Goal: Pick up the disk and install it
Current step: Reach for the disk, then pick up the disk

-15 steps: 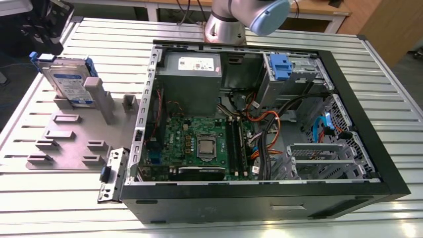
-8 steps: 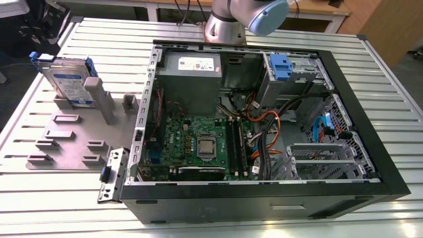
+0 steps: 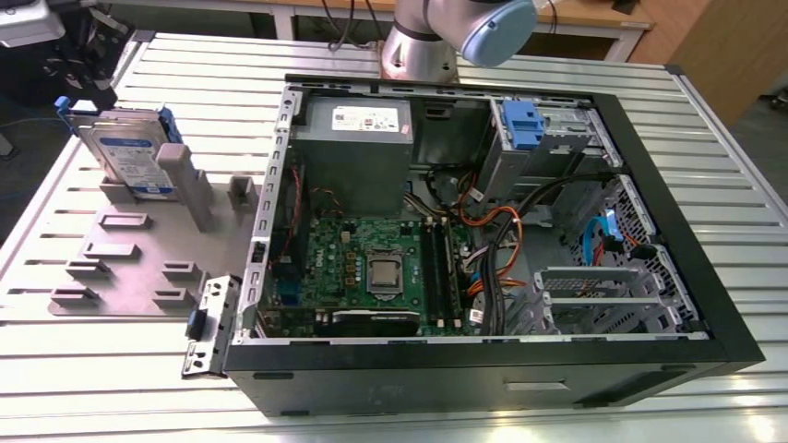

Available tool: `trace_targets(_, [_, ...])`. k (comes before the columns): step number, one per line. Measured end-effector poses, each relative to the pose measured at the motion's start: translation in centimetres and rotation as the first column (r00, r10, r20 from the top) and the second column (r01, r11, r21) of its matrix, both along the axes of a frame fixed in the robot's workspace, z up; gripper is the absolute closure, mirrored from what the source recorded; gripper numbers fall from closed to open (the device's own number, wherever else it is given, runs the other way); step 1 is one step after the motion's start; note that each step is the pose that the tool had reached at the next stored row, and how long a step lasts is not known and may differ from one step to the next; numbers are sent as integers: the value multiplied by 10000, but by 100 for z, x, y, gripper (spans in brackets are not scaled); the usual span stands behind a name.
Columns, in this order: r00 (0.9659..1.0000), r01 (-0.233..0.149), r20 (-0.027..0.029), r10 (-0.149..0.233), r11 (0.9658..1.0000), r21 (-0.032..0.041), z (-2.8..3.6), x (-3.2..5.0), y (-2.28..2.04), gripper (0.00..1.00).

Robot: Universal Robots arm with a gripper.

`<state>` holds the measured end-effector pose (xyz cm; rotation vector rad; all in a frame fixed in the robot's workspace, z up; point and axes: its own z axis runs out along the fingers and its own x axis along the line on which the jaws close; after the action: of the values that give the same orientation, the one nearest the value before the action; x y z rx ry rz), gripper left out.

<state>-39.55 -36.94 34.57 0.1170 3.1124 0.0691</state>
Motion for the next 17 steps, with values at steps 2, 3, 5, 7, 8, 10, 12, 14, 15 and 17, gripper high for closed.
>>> trace_targets(2, [10000, -11, 0, 11, 10000, 0, -21, -3, 26, 89])
trace_targets(3, [10000, -20, 1, 20, 10000, 1, -29, -5, 42, 89])
trace_targets(5, [10000, -32, 3, 32, 10000, 1, -43, -16, 61, 89])
trace_targets(7, [10000, -44, 0, 44, 10000, 0, -57, -30, 68, 89])
trace_targets(8, [10000, -47, 0, 47, 10000, 0, -62, -35, 68, 89])
trace_targets(10, [10000, -49, -1, 49, 10000, -1, -65, -36, 68, 89])
trace_targets(12, [10000, -47, 1, 47, 10000, 0, -67, -37, 69, 89])
trace_targets(14, [10000, -47, 1, 47, 10000, -1, -68, -37, 69, 89])
trace_targets(15, [10000, -47, 1, 47, 10000, -1, -68, -37, 69, 89])
trace_targets(17, [10000, -47, 1, 47, 10000, 0, -69, -36, 69, 89])
